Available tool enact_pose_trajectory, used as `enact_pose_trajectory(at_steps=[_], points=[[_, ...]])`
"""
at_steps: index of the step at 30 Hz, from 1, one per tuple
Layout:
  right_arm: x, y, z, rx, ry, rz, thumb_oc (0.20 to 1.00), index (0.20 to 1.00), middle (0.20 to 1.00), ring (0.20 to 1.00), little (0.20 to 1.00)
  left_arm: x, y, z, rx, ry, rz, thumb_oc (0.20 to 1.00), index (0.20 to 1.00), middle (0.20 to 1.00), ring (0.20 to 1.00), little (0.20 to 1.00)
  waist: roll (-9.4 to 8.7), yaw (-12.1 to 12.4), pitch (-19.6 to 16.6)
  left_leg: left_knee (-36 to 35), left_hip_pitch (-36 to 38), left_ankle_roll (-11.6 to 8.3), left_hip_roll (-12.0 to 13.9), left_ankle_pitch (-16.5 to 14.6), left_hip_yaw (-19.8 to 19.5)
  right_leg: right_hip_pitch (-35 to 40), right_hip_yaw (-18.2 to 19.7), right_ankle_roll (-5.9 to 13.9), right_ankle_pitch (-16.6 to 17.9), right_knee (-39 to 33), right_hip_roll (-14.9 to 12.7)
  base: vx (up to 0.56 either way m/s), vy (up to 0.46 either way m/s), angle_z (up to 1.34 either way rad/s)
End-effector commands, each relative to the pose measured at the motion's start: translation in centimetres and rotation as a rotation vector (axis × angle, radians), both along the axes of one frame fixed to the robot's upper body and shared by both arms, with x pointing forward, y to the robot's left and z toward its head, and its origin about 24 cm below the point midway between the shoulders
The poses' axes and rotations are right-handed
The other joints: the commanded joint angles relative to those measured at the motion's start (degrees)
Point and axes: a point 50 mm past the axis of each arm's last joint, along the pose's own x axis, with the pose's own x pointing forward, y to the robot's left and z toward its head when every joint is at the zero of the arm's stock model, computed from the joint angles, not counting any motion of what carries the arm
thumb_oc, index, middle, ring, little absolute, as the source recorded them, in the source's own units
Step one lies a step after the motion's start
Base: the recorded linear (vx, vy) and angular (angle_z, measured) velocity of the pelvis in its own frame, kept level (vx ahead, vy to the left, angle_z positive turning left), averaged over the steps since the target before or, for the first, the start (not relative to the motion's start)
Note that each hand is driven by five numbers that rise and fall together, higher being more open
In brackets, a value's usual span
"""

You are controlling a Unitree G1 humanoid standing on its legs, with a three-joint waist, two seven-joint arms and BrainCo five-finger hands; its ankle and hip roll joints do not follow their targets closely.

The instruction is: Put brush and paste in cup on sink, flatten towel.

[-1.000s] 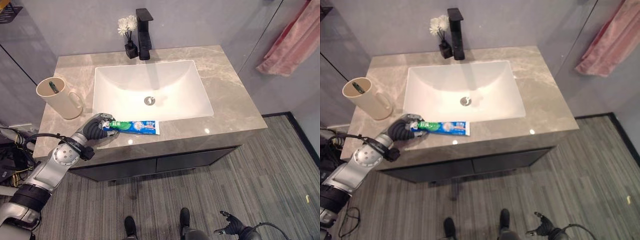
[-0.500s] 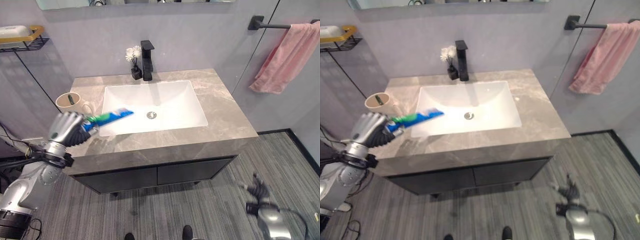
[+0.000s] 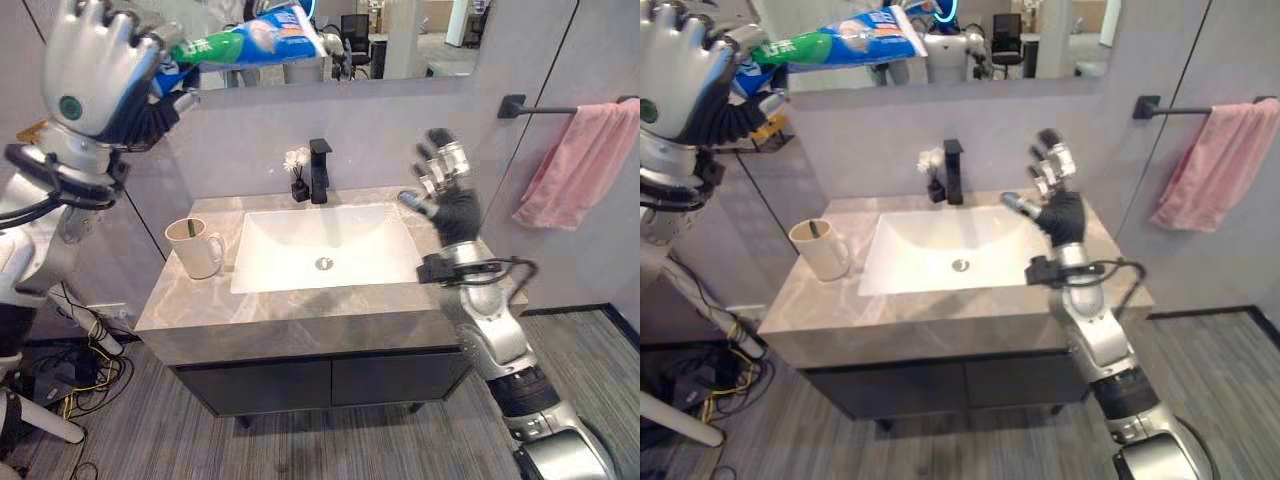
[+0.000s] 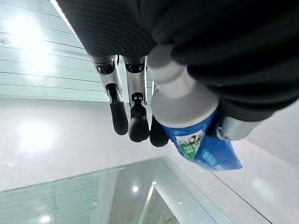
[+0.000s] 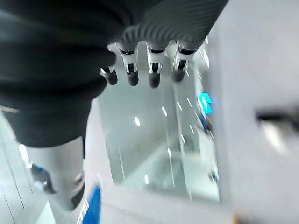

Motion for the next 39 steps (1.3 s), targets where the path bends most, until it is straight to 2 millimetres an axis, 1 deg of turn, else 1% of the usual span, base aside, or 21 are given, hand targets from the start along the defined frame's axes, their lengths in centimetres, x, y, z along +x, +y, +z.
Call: enact_pose_trajectory(at_steps=[1, 2, 3, 4, 7, 8, 9, 16, 17, 18, 22, 23, 26, 28, 29, 30, 33, 36, 37, 39], points=[[0.7, 1.5, 4.1, 0.146, -0.109, 0.111, 1.000, 1.000, 1.000, 1.000, 1.000, -0.7, 1.2, 3.8, -0.058, -0.123, 0.054, 0.200, 0.200, 0.200, 0.200, 0.200, -2.91, 1.33, -0.08, 0.19, -0.56, -0.25, 0.84, -0.87, -2.90, 0.55, -1.99, 5.00, 1.64, 0.02, -6.73, 0.00, 0.000, 0.00], [0.6, 2.2, 4.7, 0.157, -0.120, 0.134, 1.000, 1.000, 1.000, 1.000, 1.000, -0.9, 1.0, 4.1, -0.053, -0.134, 0.046, 0.200, 0.200, 0.200, 0.200, 0.200, -3.00, 1.53, -0.12, 0.19, -0.52, -0.25, 0.79, -0.83, -2.84, 0.61, -2.00, 5.01, 1.68, 0.02, -6.79, 0.00, 0.000, 0.00], [0.4, 3.9, 5.0, 0.168, -0.114, 0.205, 1.000, 1.000, 1.000, 1.000, 1.000, -1.2, 0.6, 4.4, -0.048, -0.150, 0.022, 0.200, 0.200, 0.200, 0.200, 0.200, -3.12, 2.10, -0.22, 0.19, -0.48, -0.20, 0.77, -0.78, -2.91, 0.63, -2.10, 4.92, 1.74, 0.02, -6.96, 0.00, 0.000, 0.00], [0.4, 4.0, 5.1, 0.169, -0.114, 0.207, 1.000, 1.000, 1.000, 1.000, 1.000, -1.2, 0.6, 4.5, -0.047, -0.150, 0.024, 0.200, 0.200, 0.200, 0.200, 0.200, -3.15, 2.05, -0.19, 0.19, -0.48, -0.20, 0.76, -0.79, -2.89, 0.62, -2.08, 4.93, 1.73, 0.02, -6.96, 0.00, 0.000, 0.00], [0.2, 5.7, 5.7, 0.211, -0.106, 0.297, 1.000, 1.000, 1.000, 1.000, 1.000, -1.7, 0.0, 4.7, -0.040, -0.171, -0.012, 0.200, 0.200, 0.200, 0.200, 0.200, -3.36, 2.58, -0.26, 0.19, -0.41, -0.20, 0.69, -0.75, -2.82, 0.74, -2.16, 4.85, 1.78, 0.02, -7.03, 0.00, 0.005, 0.02], [-0.1, 6.6, 6.1, 0.260, -0.099, 0.359, 1.000, 1.000, 1.000, 1.000, 1.000, -2.0, -0.4, 4.6, -0.032, -0.171, -0.039, 0.200, 0.200, 0.200, 0.200, 0.200, -3.49, 2.98, -0.27, 0.19, -0.46, -0.21, 0.65, -0.73, -2.82, 0.71, -2.33, 4.86, 1.86, 0.02, -7.11, 0.00, 0.000, 0.00], [-0.1, 6.7, 6.2, 0.261, -0.099, 0.361, 1.000, 1.000, 1.000, 1.000, 1.000, -2.0, -0.3, 4.6, -0.031, -0.172, -0.038, 0.200, 0.200, 0.200, 0.200, 0.200, -3.52, 2.91, -0.25, 0.19, -0.47, -0.21, 0.63, -0.73, -2.84, 0.71, -2.35, 4.87, 1.85, 0.02, -7.13, 0.00, 0.000, 0.00], [-0.7, 8.7, 8.0, 0.292, -0.135, 0.467, 1.000, 1.000, 1.000, 1.000, 1.000, -3.0, -1.5, 3.9, -0.001, -0.156, -0.125, 0.200, 0.200, 0.200, 0.200, 0.200, -4.25, 4.09, 0.05, 0.19, -0.84, -0.20, 0.43, -0.60, -3.07, 0.64, -2.58, 4.84, 1.99, 0.02, -7.28, 0.00, 0.000, 0.00], [-0.6, 8.9, 8.4, 0.305, -0.142, 0.466, 1.000, 1.000, 1.000, 1.000, 1.000, -3.0, -1.5, 3.7, 0.000, -0.146, -0.132, 0.200, 0.200, 0.200, 0.200, 0.200, -4.38, 4.28, 0.09, 0.19, -0.95, -0.21, 0.41, -0.59, -3.20, 0.67, -2.64, 4.83, 2.00, 0.02, -7.30, 0.00, 0.000, 0.00], [-0.6, 8.9, 8.5, 0.305, -0.142, 0.467, 1.000, 1.000, 1.000, 1.000, 1.000, -3.0, -1.5, 3.7, 0.000, -0.146, -0.132, 0.200, 0.200, 0.200, 0.200, 0.200, -4.38, 4.24, 0.11, 0.19, -0.96, -0.21, 0.41, -0.59, -3.20, 0.66, -2.64, 4.83, 2.00, 0.02, -7.31, 0.00, 0.000, 0.00], [-0.6, 9.3, 9.2, 0.325, -0.160, 0.462, 1.000, 1.000, 1.000, 1.000, 1.000, -3.2, -1.6, 2.6, -0.012, -0.104, -0.163, 0.200, 0.200, 0.200, 0.200, 0.200, -4.86, 4.82, 0.27, 0.19, -1.11, -0.08, 0.28, -0.65, -3.41, 0.67, -2.72, 4.80, 1.99, 0.02, -7.41, 0.00, 0.000, 0.00], [-0.4, 9.4, 9.6, 0.318, -0.178, 0.440, 1.000, 1.000, 1.000, 1.000, 1.000, -3.1, -1.4, 1.5, -0.039, -0.056, -0.185, 0.200, 0.200, 0.200, 0.200, 0.200, -5.18, 5.12, 0.40, 0.19, -1.17, 0.01, 0.15, -0.68, -3.49, 0.62, -2.75, 4.71, 1.95, 0.02, -7.40, 0.00, 0.000, 0.00], [-0.3, 9.4, 9.7, 0.329, -0.180, 0.420, 1.000, 1.000, 1.000, 1.000, 1.000, -3.3, -1.2, 0.9, -0.070, -0.037, -0.199, 0.200, 0.200, 0.200, 0.200, 0.200, -5.31, 5.27, 0.38, 0.19, -1.13, 0.09, 0.14, -0.72, -3.54, 0.69, -2.76, 4.66, 1.92, 0.02, -7.44, 0.00, 0.000, 0.00], [-0.2, 9.4, 9.9, 0.329, -0.188, 0.410, 1.000, 1.000, 1.000, 1.000, 1.000, -3.4, -0.7, 0.0, -0.105, -0.006, -0.207, 0.200, 0.200, 0.200, 0.200, 0.200, -5.50, 5.46, 0.44, 0.19, -1.07, 0.17, 0.11, -0.76, -3.59, 0.76, -2.71, 4.55, 1.91, 0.02, -7.49, 0.00, 0.000, 0.00], [-0.2, 9.4, 10.0, 0.347, -0.189, 0.405, 1.000, 1.000, 1.000, 1.000, 1.000, -3.4, -0.4, -0.9, -0.158, 0.030, -0.223, 0.200, 0.200, 0.200, 0.200, 0.200, -5.63, 5.65, 0.52, 0.19, -1.09, 0.25, 0.05, -0.74, -3.67, 0.81, -2.70, 4.47, 1.91, 0.02, -7.52, 0.00, 0.000, 0.00], [-0.3, 9.5, 10.0, 0.346, -0.188, 0.406, 1.000, 1.000, 1.000, 1.000, 1.000, -3.5, -0.4, -1.0, -0.159, 0.030, -0.222, 0.200, 0.200, 0.200, 0.200, 0.200, -5.54, 5.58, 0.48, 0.19, -1.08, 0.26, 0.04, -0.75, -3.67, 0.81, -2.69, 4.47, 1.90, 0.02, -7.53, 0.00, 0.000, 0.00], [-0.3, 9.6, 9.7, 0.374, -0.172, 0.411, 1.000, 1.000, 1.000, 1.000, 1.000, -3.5, -0.1, -2.2, -0.222, 0.082, -0.242, 0.200, 0.200, 0.200, 0.200, 0.200, -5.81, 5.84, 0.50, 0.19, -1.23, 0.33, 0.05, -0.75, -3.84, 0.92, -2.93, 4.36, 1.83, 0.02, -7.49, 0.00, -0.002, 0.01], [-0.3, 9.6, 9.6, 0.381, -0.166, 0.412, 1.000, 1.000, 1.000, 1.000, 1.000, -3.7, 0.0, -2.6, -0.244, 0.095, -0.254, 0.200, 0.200, 0.200, 0.200, 0.200, -5.76, 5.84, 0.44, 0.19, -1.35, 0.36, 0.08, -0.72, -4.02, 1.05, -3.11, 4.29, 1.77, 0.02, -7.49, -0.01, -0.002, 0.04], [-0.3, 9.6, 9.4, 0.390, -0.159, 0.412, 1.000, 1.000, 1.000, 1.000, 1.000, -3.6, 0.0, -3.0, -0.258, 0.110, -0.258, 0.200, 0.200, 0.200, 0.200, 0.200, -5.81, 5.92, 0.45, 0.19, -1.34, 0.39, 0.12, -0.72, -4.10, 1.15, -3.12, 4.26, 1.73, 0.02, -7.47, -0.01, -0.007, 0.06], [-0.3, 9.6, 9.3, 0.408, -0.148, 0.412, 0.903, 0.903, 0.903, 0.903, 0.903, -3.6, 0.0, -3.4, -0.277, 0.126, -0.263, 0.200, 0.200, 0.200, 0.200, 0.200, -5.86, 6.00, 0.49, 0.19, -1.29, 0.44, 0.05, -0.75, -4.18, 1.30, -3.28, 4.21, 1.69, 0.02, -7.46, -0.01, -0.008, 0.09]])
